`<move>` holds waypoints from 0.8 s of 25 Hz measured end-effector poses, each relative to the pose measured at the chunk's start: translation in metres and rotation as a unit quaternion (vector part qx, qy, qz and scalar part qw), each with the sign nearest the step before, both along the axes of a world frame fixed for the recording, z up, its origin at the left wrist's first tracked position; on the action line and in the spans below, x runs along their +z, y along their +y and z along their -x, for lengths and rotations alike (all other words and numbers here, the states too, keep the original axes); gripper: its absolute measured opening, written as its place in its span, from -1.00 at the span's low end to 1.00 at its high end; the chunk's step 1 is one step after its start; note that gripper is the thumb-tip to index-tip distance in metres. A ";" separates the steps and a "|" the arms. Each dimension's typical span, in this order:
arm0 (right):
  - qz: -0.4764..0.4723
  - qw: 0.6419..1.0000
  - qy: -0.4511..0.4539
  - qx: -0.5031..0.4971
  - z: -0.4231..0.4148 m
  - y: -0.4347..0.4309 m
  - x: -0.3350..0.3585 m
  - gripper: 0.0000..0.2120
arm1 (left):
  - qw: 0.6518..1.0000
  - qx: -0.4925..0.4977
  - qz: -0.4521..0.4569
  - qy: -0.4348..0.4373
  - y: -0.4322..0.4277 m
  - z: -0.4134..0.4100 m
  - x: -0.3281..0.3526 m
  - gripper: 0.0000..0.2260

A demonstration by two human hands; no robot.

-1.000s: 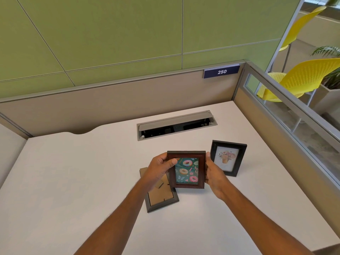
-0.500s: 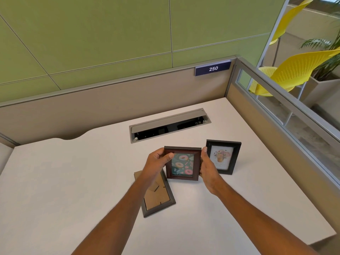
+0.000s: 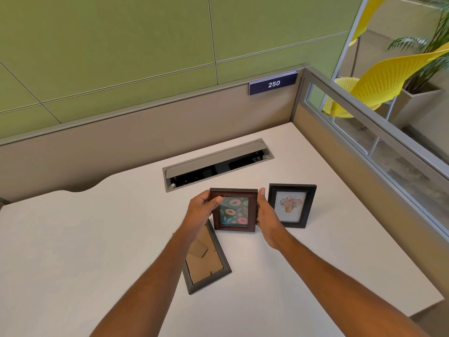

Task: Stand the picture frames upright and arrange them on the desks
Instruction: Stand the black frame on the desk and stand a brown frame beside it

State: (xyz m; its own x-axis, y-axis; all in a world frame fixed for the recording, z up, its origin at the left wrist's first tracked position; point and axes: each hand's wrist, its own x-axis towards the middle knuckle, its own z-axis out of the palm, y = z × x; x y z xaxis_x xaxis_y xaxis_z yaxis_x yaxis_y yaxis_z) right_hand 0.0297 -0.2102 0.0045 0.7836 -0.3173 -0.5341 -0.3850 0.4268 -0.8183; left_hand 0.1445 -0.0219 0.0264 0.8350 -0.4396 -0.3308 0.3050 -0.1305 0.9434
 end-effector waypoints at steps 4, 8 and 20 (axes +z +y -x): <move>-0.002 1.000 0.003 -0.010 -0.010 0.001 0.003 -0.40 | 1.000 0.001 -0.004 -0.002 -0.005 -0.012 -0.003 -0.80; -0.008 1.000 0.011 -0.012 -0.026 0.004 0.006 -0.33 | 1.000 0.005 -0.005 -0.004 -0.008 -0.030 -0.004 -0.81; -0.022 0.999 0.034 -0.016 -0.052 0.000 0.001 -0.43 | 1.000 0.008 -0.018 -0.014 -0.012 -0.052 -0.011 -0.86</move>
State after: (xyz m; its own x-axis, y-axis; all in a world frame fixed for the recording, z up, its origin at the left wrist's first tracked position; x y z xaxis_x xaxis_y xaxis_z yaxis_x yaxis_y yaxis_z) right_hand 0.0818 -0.2103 0.0060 0.7352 -0.3163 -0.5995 -0.4250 0.4739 -0.7712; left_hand 0.1969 -0.0338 0.0158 0.8515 -0.4138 -0.3221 0.2800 -0.1606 0.9465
